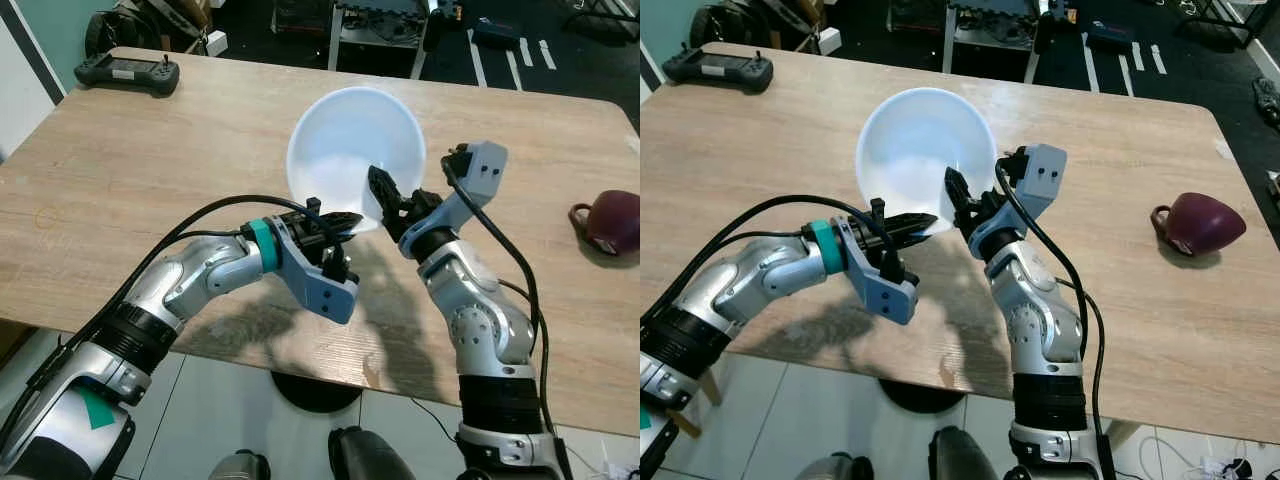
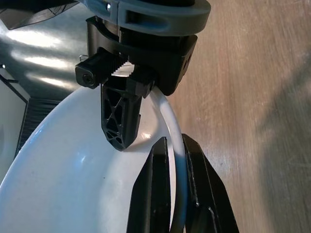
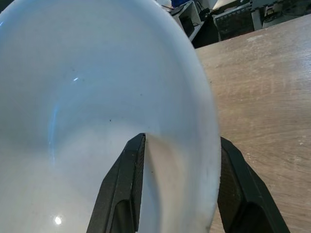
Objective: Setting the table
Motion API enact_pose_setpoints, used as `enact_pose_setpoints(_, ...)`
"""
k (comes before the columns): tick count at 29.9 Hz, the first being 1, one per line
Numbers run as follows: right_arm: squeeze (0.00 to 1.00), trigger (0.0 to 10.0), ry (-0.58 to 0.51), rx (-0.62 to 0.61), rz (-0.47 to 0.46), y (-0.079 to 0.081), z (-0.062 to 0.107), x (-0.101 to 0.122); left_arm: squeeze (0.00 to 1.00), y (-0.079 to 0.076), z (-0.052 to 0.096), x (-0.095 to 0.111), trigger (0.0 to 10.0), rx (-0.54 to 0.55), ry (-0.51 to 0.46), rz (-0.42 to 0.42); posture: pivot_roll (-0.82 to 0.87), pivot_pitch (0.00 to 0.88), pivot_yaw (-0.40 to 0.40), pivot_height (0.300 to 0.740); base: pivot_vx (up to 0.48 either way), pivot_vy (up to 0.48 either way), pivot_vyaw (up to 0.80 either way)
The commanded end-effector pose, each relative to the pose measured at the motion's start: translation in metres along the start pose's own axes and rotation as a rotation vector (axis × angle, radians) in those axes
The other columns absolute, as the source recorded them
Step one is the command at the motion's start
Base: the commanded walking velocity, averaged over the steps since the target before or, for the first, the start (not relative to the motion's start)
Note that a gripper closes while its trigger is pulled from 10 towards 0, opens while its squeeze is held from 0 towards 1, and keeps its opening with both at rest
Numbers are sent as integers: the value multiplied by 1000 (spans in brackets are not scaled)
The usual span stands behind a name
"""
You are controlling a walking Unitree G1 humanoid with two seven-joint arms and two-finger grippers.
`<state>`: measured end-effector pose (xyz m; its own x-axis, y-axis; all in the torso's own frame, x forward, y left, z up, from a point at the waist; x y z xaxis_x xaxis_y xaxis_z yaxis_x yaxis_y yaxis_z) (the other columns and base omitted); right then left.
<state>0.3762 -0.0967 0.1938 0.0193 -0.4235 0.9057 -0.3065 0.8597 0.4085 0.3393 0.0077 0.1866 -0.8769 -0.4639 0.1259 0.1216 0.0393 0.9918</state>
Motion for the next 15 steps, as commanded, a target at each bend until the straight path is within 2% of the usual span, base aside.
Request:
enact_pose_setpoints(1,0,0,-3,1,-35,1,1,-2,0,0,-3,12,10000,8,-52,-24,-75,0,18,740,0,0,0)
enact_pose_setpoints(8,0,0,-17,-12,-57,-3,2,2,0,-1,-2,10,10000,18,-45,-35,-74,0,18,740,0,0,0)
enact_pose_setpoints(10,0,0,-50,21,-59,1,3,10,0,-1,-1,10,10000,21,-44,-38,-77,0,19,740,0,0,0)
enact_pose_setpoints(13,0,235,-57,-4,-42,-3,3,14,0,-1,-1,9,10000,29,-41,-40,-77,0,19,740,0,0,0)
enact_pose_setpoints(14,0,9647,-55,-22,-36,-6,3,14,0,0,0,9,10000,35,-39,-42,-78,0,20,740,0,0,0)
enact_pose_setpoints(15,0,10000,-53,-43,-28,-10,2,14,0,1,0,9,10000,47,-34,-44,-77,0,20,740,0,0,0)
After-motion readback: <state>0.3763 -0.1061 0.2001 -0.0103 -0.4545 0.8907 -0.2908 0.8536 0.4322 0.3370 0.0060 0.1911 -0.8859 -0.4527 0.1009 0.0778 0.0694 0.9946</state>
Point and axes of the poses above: a point about 5 cm out from each wrist's last joint towards the gripper, its own z axis pointing back from the gripper into the wrist, its own x axis along the axis of the wrist's last joint, y = z × x, the point moved 6 cm from there along -z, pointing out of the wrist towards the gripper, and after that the axes turned 2 degrees about z, right-handed, at the moved point
